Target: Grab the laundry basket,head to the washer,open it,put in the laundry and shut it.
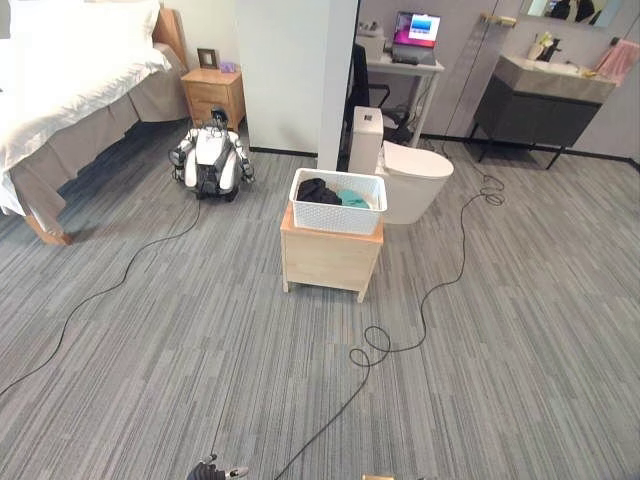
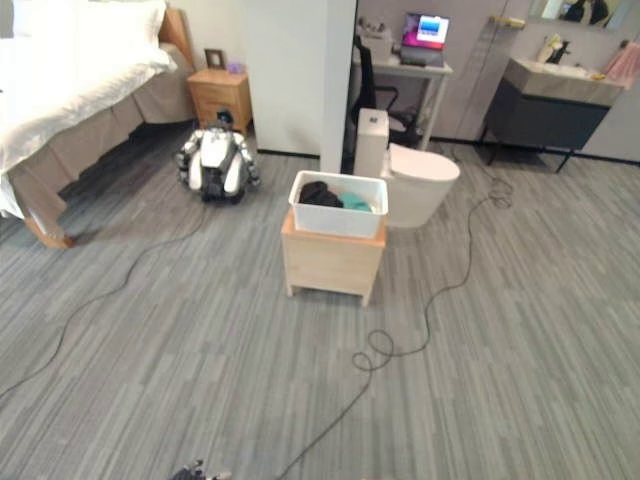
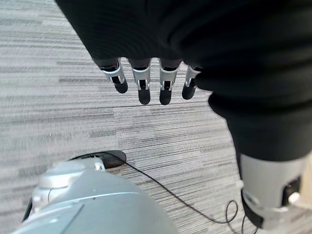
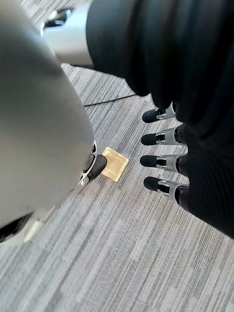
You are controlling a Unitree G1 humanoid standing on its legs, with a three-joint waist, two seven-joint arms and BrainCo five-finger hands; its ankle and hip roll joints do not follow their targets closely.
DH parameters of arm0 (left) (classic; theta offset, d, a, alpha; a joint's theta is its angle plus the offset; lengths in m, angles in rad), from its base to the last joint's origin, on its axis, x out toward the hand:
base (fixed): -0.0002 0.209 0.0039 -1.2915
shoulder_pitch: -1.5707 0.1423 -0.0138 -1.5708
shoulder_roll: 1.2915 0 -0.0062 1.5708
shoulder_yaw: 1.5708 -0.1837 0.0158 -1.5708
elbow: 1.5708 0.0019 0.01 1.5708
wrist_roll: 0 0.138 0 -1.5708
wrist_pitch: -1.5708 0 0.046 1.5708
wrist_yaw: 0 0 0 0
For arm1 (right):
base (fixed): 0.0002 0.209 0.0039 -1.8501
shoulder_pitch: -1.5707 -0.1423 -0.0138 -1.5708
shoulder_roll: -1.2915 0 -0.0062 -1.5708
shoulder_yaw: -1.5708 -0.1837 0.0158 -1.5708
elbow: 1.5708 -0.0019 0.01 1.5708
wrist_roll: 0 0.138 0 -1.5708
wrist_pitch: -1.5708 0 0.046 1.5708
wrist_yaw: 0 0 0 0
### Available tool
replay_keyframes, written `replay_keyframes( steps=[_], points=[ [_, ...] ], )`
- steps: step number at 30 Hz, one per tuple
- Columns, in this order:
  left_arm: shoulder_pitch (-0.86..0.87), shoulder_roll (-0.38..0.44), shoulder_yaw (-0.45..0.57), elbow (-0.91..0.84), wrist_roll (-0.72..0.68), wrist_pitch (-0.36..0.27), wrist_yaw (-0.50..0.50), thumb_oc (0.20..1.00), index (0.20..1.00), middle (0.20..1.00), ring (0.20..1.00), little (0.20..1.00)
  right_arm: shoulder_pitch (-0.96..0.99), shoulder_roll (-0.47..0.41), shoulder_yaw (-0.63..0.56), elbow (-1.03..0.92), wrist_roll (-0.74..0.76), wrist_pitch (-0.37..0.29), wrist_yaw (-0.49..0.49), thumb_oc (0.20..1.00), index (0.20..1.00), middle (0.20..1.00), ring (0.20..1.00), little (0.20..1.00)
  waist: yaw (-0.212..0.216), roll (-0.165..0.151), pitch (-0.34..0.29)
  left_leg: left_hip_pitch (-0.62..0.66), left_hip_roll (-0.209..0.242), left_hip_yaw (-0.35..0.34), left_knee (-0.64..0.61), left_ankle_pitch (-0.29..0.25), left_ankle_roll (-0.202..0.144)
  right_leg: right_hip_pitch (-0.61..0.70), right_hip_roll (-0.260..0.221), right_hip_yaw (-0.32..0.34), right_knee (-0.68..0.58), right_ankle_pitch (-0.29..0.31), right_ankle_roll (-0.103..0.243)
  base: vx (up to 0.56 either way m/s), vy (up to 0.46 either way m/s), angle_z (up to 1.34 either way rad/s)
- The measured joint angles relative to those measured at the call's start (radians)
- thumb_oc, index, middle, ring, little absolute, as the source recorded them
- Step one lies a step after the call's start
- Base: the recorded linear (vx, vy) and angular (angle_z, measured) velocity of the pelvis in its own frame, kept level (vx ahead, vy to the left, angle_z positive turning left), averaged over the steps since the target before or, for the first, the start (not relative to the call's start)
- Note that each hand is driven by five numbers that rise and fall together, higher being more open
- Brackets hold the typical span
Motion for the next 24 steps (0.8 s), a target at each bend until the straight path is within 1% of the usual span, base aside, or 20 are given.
replay_keyframes(
  steps=[1,2,3,4,5,6,7,8,9,10,12,14,15,17,18,19,20,21,22,24],
  points=[
    [-0.027,-0.001,0.004,-0.002,-0.020,-0.005,0.000,1.000,1.000,1.000,1.000,1.000,-0.032,0.000,0.000,0.000,0.013,0.000,0.000,1.000,1.000,1.000,1.000,1.000,0.010,-0.011,0.038,-0.067,-0.005,-0.023,0.121,-0.004,-0.021,-0.031,0.006,-0.008,0.057,-0.020,-0.029,0.03,-0.107,0.37],
    [-0.050,-0.002,0.008,-0.004,-0.033,-0.008,0.000,1.000,1.000,1.000,1.000,1.000,-0.049,0.002,0.001,0.001,0.016,0.001,0.000,1.000,1.000,1.000,1.000,1.000,0.025,-0.020,0.077,-0.135,-0.011,-0.039,0.249,0.014,-0.059,-0.055,0.002,-0.013,0.109,-0.049,-0.048,0.09,-0.075,0.26],
    [-0.073,-0.002,0.008,0.001,-0.038,-0.011,0.000,1.000,1.000,1.000,1.000,1.000,-0.080,0.002,0.021,0.002,0.016,0.001,-0.001,1.000,1.000,1.000,1.000,1.000,0.036,-0.037,0.115,-0.213,-0.031,-0.080,0.390,0.081,-0.101,-0.063,-0.007,-0.013,0.138,-0.066,-0.063,0.24,-0.005,0.12],
    [-0.075,0.000,0.018,0.018,-0.061,-0.011,0.000,1.000,1.000,1.000,1.000,1.000,-0.088,0.003,0.048,0.000,0.016,-0.001,-0.002,1.000,1.000,1.000,1.000,1.000,0.046,-0.061,0.124,-0.263,-0.038,-0.073,0.429,0.121,-0.093,-0.063,-0.012,-0.012,0.118,-0.069,-0.068,0.22,0.017,0.12],
    [-0.075,0.001,0.028,0.022,-0.068,-0.010,0.000,1.000,1.000,1.000,1.000,1.000,-0.093,0.003,0.065,0.000,0.016,-0.002,-0.002,1.000,1.000,1.000,1.000,1.000,0.046,-0.068,0.129,-0.279,-0.042,-0.057,0.403,0.106,-0.075,-0.059,-0.015,-0.012,0.087,-0.069,-0.069,0.17,0.022,0.10],
    [-0.077,0.000,0.028,0.028,-0.074,-0.010,0.001,1.000,1.000,1.000,1.000,1.000,-0.107,0.005,0.076,0.000,0.016,-0.001,-0.003,1.000,1.000,1.000,1.000,1.000,0.046,-0.087,0.130,-0.271,-0.052,-0.021,0.306,0.095,-0.058,-0.041,-0.015,0.001,0.020,-0.078,-0.053,0.22,0.079,-0.04],
    [-0.085,-0.026,0.031,0.031,-0.077,-0.012,0.003,1.000,1.000,1.000,1.000,1.000,-0.120,-0.016,0.087,0.012,0.016,-0.001,0.000,1.000,1.000,1.000,1.000,1.000,0.064,-0.067,0.135,-0.233,-0.026,0.004,0.110,0.094,-0.047,-0.044,0.023,0.006,0.034,-0.082,-0.054,0.40,0.172,0.02],
    [-0.073,-0.027,0.029,0.010,-0.076,-0.013,-0.001,1.000,1.000,1.000,1.000,1.000,-0.119,-0.033,0.079,0.004,0.016,0.001,-0.003,1.000,1.000,1.000,1.000,1.000,0.047,-0.041,0.134,-0.218,-0.004,0.016,0.021,0.093,-0.057,-0.029,0.020,0.011,0.072,-0.113,-0.041,0.40,0.172,0.06],
    [-0.076,-0.028,0.026,0.008,-0.076,-0.012,0.002,1.000,1.000,1.000,1.000,1.000,-0.116,-0.035,0.067,0.013,0.016,0.001,-0.005,1.000,1.000,1.000,1.000,1.000,0.049,-0.035,0.140,-0.214,0.011,0.020,-0.025,0.100,-0.065,-0.018,0.038,0.001,0.033,-0.042,-0.059,0.33,0.184,0.17],
    [-0.091,-0.024,0.015,0.007,-0.076,-0.015,0.003,1.000,1.000,1.000,1.000,1.000,-0.113,-0.035,0.055,0.033,0.016,0.003,-0.012,1.000,1.000,1.000,1.000,1.000,0.060,-0.008,0.144,-0.206,0.038,0.013,-0.085,0.104,-0.061,-0.011,0.066,0.004,0.022,-0.039,-0.073,0.24,0.160,-0.08],
    [-0.082,-0.007,0.007,-0.002,-0.076,-0.017,0.005,1.000,1.000,1.000,1.000,1.000,-0.111,-0.021,0.041,0.053,0.016,0.001,-0.020,1.000,1.000,1.000,1.000,1.000,0.084,-0.029,0.141,-0.204,0.020,0.011,-0.052,0.100,-0.055,-0.010,0.060,0.029,0.021,-0.042,-0.075,0.35,0.244,-0.41],
    [-0.081,-0.008,-0.002,-0.004,-0.076,-0.018,0.005,1.000,1.000,1.000,1.000,1.000,-0.105,-0.011,0.029,0.079,0.017,0.001,-0.022,1.000,1.000,1.000,1.000,1.000,0.082,-0.037,0.133,-0.199,-0.003,0.010,-0.017,0.100,-0.053,-0.012,0.047,0.040,0.036,-0.056,-0.084,0.40,0.305,-0.28],
    [-0.084,-0.007,-0.003,-0.004,-0.075,-0.018,0.002,1.000,1.000,1.000,1.000,1.000,-0.095,-0.007,0.011,0.086,0.017,0.000,-0.021,1.000,1.000,1.000,1.000,1.000,0.081,-0.047,0.121,-0.198,-0.029,0.022,0.042,0.080,-0.018,-0.031,0.026,0.058,0.070,-0.081,-0.070,0.46,0.364,-0.41],
    [-0.077,-0.006,-0.002,-0.003,-0.074,-0.017,0.002,1.000,1.000,1.000,1.000,1.000,-0.087,-0.008,-0.004,0.088,0.017,0.001,-0.019,1.000,1.000,1.000,1.000,1.000,0.088,-0.058,0.106,-0.150,-0.069,0.064,0.063,0.033,0.060,-0.051,-0.012,0.091,0.145,-0.128,-0.052,0.33,0.295,-0.45],
    [-0.056,-0.008,-0.009,-0.012,-0.073,-0.017,0.002,1.000,1.000,1.000,1.000,1.000,-0.064,-0.013,-0.016,0.085,0.026,0.000,-0.025,1.000,1.000,1.000,1.000,1.000,0.066,-0.042,0.075,-0.075,-0.078,0.085,-0.006,0.011,0.109,-0.073,-0.036,0.086,0.267,-0.174,0.003,0.17,0.208,-0.23],
    [-0.055,-0.001,-0.007,-0.017,-0.073,-0.018,0.002,1.000,1.000,1.000,1.000,1.000,-0.059,-0.011,-0.016,0.077,0.028,0.001,-0.019,1.000,1.000,1.000,1.000,1.000,0.058,-0.057,0.060,-0.060,-0.097,0.097,-0.010,0.015,0.126,-0.117,-0.065,0.094,0.363,-0.193,0.018,0.36,0.391,-0.16],
    [-0.054,0.000,-0.008,-0.036,-0.073,-0.018,0.002,1.000,1.000,1.000,1.000,1.000,-0.067,-0.019,-0.022,0.067,0.036,-0.001,-0.019,1.000,1.000,1.000,1.000,1.000,0.047,-0.045,0.061,-0.054,-0.100,0.111,-0.005,0.001,0.142,-0.209,-0.099,0.092,0.571,-0.206,0.045,0.30,0.253,-0.12],
    [-0.062,0.008,-0.013,-0.055,-0.073,-0.020,0.002,1.000,1.000,1.000,1.000,1.000,-0.060,-0.027,-0.026,0.037,0.037,-0.001,-0.019,1.000,1.000,1.000,1.000,1.000,0.033,-0.040,0.060,-0.027,-0.117,0.119,-0.001,-0.023,0.169,-0.272,-0.138,0.082,0.701,-0.154,0.080,0.41,0.304,-0.16],
    [-0.057,0.015,-0.015,-0.059,-0.073,-0.022,0.002,1.000,1.000,1.000,1.000,1.000,-0.065,-0.022,-0.027,0.031,0.036,0.001,-0.019,1.000,1.000,1.000,1.000,1.000,0.035,-0.040,0.057,-0.018,-0.121,0.135,-0.005,-0.027,0.173,-0.295,-0.170,0.052,0.778,-0.151,0.095,0.22,0.117,-0.18],
    [-0.065,0.021,-0.013,-0.063,-0.073,-0.025,0.003,1.000,1.000,1.000,1.000,1.000,-0.065,-0.018,-0.024,0.008,0.035,0.000,-0.019,1.000,1.000,1.000,1.000,1.000,0.031,-0.034,0.060,0.024,-0.130,0.142,-0.012,-0.051,0.208,-0.315,-0.207,-0.005,0.800,-0.138,0.088,0.24,0.069,-0.26]
  ],
)
